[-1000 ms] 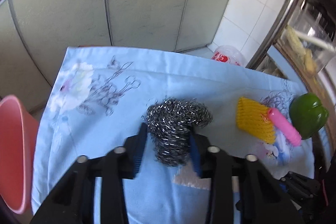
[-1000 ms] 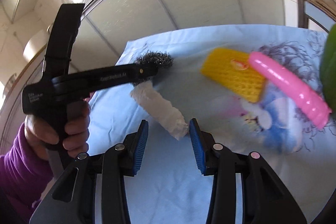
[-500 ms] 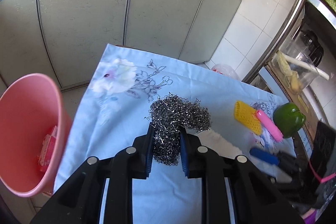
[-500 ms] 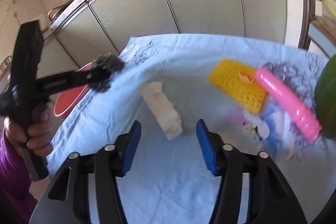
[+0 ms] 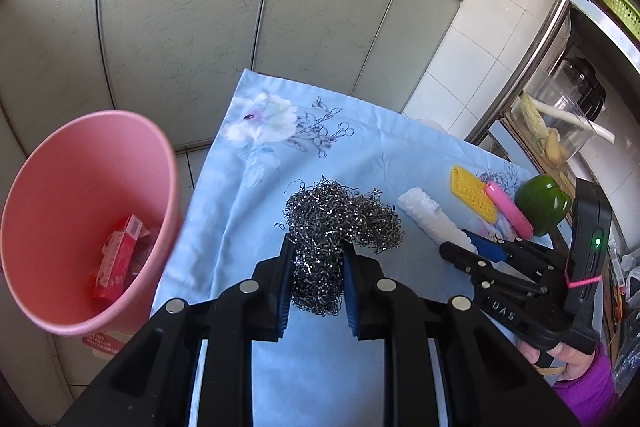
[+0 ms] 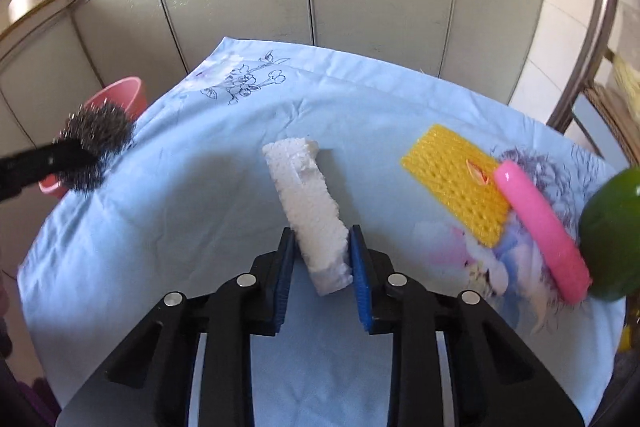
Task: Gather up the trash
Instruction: 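Grasp the steel wool scrubber with the left tool while the right grasps the white foam strip, then carry the scrubber and foam strip over the pink bin and open both tools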
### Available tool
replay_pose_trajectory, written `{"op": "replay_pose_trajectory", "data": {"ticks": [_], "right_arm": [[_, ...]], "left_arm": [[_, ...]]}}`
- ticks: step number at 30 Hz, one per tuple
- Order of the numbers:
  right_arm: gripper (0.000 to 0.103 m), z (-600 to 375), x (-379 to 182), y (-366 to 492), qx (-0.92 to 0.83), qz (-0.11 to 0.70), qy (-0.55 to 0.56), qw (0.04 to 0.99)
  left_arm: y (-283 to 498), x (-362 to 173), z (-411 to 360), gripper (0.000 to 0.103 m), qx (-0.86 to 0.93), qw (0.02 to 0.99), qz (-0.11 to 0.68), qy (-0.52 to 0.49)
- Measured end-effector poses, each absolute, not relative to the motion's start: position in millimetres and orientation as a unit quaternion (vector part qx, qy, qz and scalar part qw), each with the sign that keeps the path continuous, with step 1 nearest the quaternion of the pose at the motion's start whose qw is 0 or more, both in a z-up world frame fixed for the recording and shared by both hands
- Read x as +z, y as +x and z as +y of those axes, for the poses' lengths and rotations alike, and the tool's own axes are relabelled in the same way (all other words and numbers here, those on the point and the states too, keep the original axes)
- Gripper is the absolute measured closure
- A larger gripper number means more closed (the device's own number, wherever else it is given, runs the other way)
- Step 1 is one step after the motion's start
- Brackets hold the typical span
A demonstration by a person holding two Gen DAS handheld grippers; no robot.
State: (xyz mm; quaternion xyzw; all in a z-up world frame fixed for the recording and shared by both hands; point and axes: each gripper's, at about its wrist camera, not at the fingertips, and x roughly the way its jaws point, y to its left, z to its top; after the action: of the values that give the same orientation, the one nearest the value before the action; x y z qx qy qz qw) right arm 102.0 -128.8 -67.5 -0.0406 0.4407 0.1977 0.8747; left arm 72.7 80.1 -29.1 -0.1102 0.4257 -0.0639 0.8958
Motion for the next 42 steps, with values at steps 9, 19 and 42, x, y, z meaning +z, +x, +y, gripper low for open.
{"op": "replay_pose_trajectory", "data": {"ticks": [9, 19, 42], "right_arm": [[0.076, -118.1, -34.2, 61.6, 0.194, 0.416, -0.003, 0.888], [0.076, -70.7, -4.1, 33.0, 0.233, 0.392, -0.005, 0.890], [0.076, 51.2, 29.0, 32.3, 0.339, 0.373, -0.022, 0.864]], "left_arm": [[38.0, -15.0, 95.3, 0.082, -0.058, 0.909, 0.400, -0.101], [0.4, 6.5, 126.0, 0.082, -0.033, 0.925, 0.363, -0.110], [-38.4, 0.9, 224.6, 0.082, 0.091, 0.927, 0.339, -0.131]]}}
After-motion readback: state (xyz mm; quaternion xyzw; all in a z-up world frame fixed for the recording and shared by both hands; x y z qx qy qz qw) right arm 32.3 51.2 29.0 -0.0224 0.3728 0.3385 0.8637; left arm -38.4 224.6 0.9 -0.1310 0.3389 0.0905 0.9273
